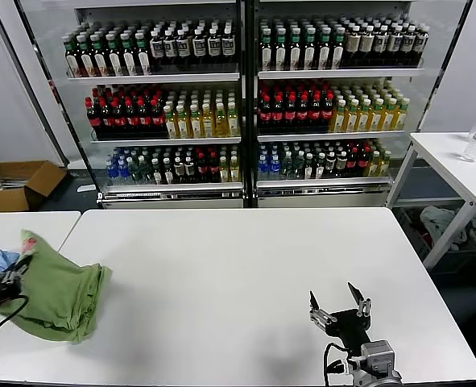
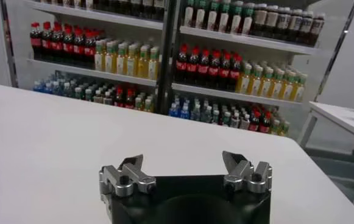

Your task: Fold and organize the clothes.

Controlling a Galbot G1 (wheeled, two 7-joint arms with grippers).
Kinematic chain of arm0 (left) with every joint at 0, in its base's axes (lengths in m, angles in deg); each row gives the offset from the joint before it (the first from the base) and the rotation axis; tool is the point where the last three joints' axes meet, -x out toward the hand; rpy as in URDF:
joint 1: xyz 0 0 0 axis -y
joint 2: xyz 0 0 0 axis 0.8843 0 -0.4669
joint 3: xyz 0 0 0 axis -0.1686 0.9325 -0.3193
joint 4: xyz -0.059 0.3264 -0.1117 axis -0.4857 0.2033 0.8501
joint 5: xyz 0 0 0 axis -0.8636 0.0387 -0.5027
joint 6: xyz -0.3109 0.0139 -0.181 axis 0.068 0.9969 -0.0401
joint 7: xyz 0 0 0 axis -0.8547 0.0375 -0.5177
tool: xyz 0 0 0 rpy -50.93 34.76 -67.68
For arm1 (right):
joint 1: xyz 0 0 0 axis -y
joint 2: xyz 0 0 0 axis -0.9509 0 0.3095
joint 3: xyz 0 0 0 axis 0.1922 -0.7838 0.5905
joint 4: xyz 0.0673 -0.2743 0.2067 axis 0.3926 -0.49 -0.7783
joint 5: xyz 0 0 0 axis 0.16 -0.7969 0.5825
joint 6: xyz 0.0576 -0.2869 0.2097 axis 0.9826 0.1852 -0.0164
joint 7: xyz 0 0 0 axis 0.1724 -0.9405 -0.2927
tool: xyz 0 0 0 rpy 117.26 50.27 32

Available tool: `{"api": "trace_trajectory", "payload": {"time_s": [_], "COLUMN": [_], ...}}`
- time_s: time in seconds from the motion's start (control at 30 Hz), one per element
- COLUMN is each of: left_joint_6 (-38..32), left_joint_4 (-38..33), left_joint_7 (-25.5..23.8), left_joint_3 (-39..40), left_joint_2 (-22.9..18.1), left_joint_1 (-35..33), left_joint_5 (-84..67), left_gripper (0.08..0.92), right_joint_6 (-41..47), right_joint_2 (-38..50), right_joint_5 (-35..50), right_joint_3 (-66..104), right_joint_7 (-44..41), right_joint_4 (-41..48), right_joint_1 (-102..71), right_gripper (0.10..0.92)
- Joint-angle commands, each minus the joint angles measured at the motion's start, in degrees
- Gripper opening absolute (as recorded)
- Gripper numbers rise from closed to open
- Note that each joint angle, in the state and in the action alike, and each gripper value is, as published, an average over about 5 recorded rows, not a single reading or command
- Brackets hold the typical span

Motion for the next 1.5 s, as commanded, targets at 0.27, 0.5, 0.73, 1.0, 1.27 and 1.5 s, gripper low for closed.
{"api": "trace_trajectory", "payload": {"time_s": [0.27,0.5,0.73,1.0,1.27,1.5], "left_joint_6": [-1.8,-5.7,-6.6,-9.8,-24.4,-26.9], "left_joint_4": [-9.6,3.0,4.0,-2.7,0.6,6.0], "left_joint_7": [2.7,8.5,8.1,2.7,-4.1,-4.6], "left_joint_3": [57.2,54.0,55.0,53.6,30.9,18.0], "left_joint_2": [-21.6,-25.4,-28.1,-24.3,-11.2,-8.5], "left_joint_1": [6.8,16.9,19.3,13.2,6.4,4.7], "left_joint_5": [23.3,23.9,27.4,30.6,41.6,39.8], "left_gripper": [0.106,0.106,0.109,0.292,0.518,0.717], "right_joint_6": [0.1,0.1,0.5,1.6,4.2,5.5], "right_joint_2": [0.0,0.4,1.7,2.2,-2.7,-7.0], "right_joint_5": [-0.4,-0.3,0.9,4.3,14.5,14.8], "right_joint_3": [2.6,2.4,2.6,-2.3,-17.9,-29.4], "right_joint_7": [0.0,0.0,-0.1,-0.2,2.7,4.1], "right_joint_4": [-1.2,-0.8,-0.3,2.7,11.2,18.9], "right_joint_1": [-2.2,-1.5,0.9,8.0,19.3,26.3], "right_gripper": [0.823,0.822,0.823,0.823,0.823,0.822]}}
